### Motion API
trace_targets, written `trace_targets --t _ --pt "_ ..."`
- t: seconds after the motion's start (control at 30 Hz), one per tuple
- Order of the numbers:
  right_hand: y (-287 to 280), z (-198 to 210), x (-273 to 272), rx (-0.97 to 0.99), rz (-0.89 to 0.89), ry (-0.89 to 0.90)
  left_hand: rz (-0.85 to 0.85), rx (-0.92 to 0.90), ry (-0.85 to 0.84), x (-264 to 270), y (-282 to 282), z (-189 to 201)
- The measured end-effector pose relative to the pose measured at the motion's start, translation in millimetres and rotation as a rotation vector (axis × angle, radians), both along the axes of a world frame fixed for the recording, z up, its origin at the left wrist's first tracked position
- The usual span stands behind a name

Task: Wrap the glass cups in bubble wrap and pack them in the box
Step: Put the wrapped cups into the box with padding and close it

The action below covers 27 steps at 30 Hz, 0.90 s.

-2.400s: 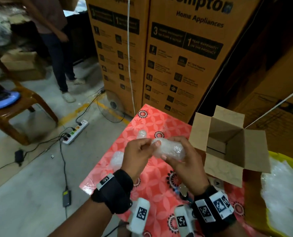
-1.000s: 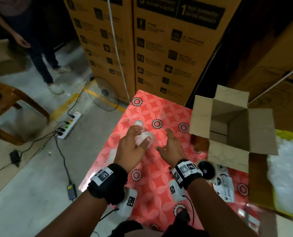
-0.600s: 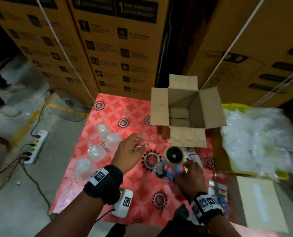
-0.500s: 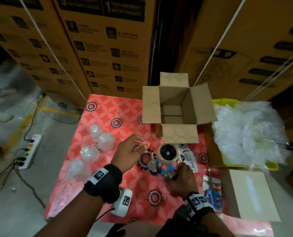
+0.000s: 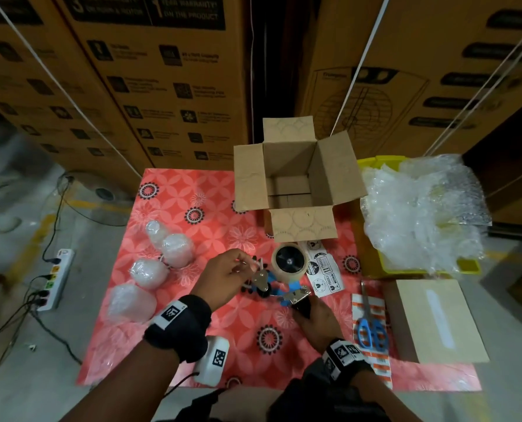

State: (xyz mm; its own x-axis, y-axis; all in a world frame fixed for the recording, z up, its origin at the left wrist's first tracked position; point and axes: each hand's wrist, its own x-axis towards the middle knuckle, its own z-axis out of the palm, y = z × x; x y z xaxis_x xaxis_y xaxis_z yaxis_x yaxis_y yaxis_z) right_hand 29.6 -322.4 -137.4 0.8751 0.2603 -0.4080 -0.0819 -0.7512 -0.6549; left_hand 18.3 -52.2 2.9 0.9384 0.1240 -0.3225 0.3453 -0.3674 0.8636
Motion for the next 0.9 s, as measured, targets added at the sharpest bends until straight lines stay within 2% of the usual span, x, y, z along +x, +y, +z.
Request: trace_targets --t 0.13,0.33,0.7,0.9 --pt "-17 6 -15 0.026 -0.107 -0.095 0.02 0.027 -0.005 -2 6 -2" --pt "-52 3 -8 -0.05 -0.297 -0.089 0.024 0.081 -0.045 6 1 -2" --pt "-55 -3 -8 -0.124 -0.386 -0.047 -0.201 0.511 -0.393 86 -43 4" --pt "-47 -1 -1 -0.159 -0.451 -0.022 -0.445 0.669 -0.129 140 -62 -3"
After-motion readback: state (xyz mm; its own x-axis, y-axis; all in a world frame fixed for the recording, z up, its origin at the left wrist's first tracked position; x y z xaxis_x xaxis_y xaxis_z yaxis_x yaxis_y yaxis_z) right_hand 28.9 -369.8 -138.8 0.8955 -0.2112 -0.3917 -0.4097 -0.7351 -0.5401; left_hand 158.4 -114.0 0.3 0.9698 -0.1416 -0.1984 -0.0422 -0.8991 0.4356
